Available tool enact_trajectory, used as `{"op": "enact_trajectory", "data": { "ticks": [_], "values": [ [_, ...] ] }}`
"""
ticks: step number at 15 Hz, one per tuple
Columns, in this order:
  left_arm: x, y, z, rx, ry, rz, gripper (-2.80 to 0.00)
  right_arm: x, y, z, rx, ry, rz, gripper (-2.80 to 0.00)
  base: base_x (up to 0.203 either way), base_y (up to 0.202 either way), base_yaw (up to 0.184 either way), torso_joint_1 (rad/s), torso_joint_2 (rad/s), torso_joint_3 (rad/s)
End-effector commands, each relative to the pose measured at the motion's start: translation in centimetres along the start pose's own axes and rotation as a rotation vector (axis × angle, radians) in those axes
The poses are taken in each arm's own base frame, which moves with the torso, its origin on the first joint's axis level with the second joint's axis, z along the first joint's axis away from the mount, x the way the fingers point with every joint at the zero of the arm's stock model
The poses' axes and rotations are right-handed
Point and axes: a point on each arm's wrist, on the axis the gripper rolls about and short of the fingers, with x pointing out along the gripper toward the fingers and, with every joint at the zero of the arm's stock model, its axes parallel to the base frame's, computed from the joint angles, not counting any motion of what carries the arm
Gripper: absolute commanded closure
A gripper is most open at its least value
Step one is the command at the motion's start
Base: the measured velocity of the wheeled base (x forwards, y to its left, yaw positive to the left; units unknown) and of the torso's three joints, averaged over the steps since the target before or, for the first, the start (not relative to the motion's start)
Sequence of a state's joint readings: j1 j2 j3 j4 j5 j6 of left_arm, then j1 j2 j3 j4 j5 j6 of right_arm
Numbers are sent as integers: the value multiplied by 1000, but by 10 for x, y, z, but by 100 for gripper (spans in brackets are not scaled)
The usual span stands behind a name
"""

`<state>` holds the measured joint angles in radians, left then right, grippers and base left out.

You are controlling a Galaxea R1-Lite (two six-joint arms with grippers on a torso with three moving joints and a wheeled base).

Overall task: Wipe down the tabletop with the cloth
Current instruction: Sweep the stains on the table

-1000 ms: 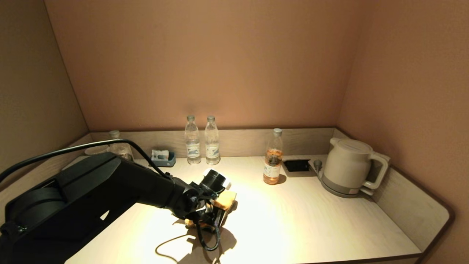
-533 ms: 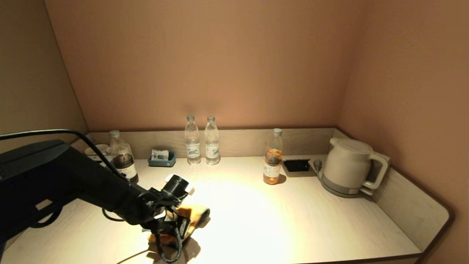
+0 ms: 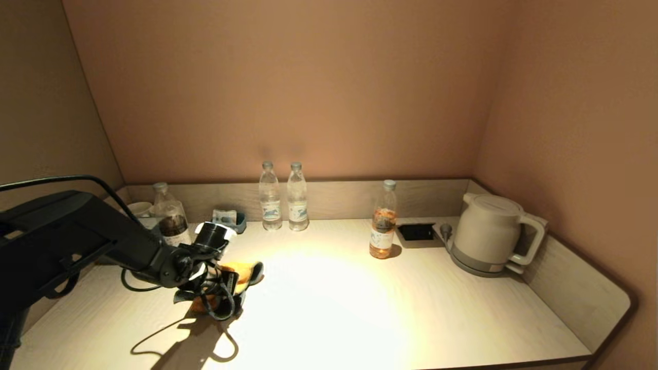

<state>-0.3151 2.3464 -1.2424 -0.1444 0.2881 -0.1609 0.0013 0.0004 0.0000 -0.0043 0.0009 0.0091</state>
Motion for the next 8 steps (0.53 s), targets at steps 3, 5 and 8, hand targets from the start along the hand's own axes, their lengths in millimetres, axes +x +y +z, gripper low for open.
{"op": "enact_trajectory", "data": {
  "ticks": [3, 5, 8],
  "values": [
    [25, -17, 4, 22, -36, -15, 0, 0, 0, 0, 0, -1, 1, 0, 0, 0, 0, 0, 0, 0],
    [27, -30, 7, 42, -55, -32, 0, 0, 0, 0, 0, -1, 1, 0, 0, 0, 0, 0, 0, 0],
    [15, -85, 24, 128, -163, -111, 0, 0, 0, 0, 0, -1, 1, 0, 0, 0, 0, 0, 0, 0]
  ]
}}
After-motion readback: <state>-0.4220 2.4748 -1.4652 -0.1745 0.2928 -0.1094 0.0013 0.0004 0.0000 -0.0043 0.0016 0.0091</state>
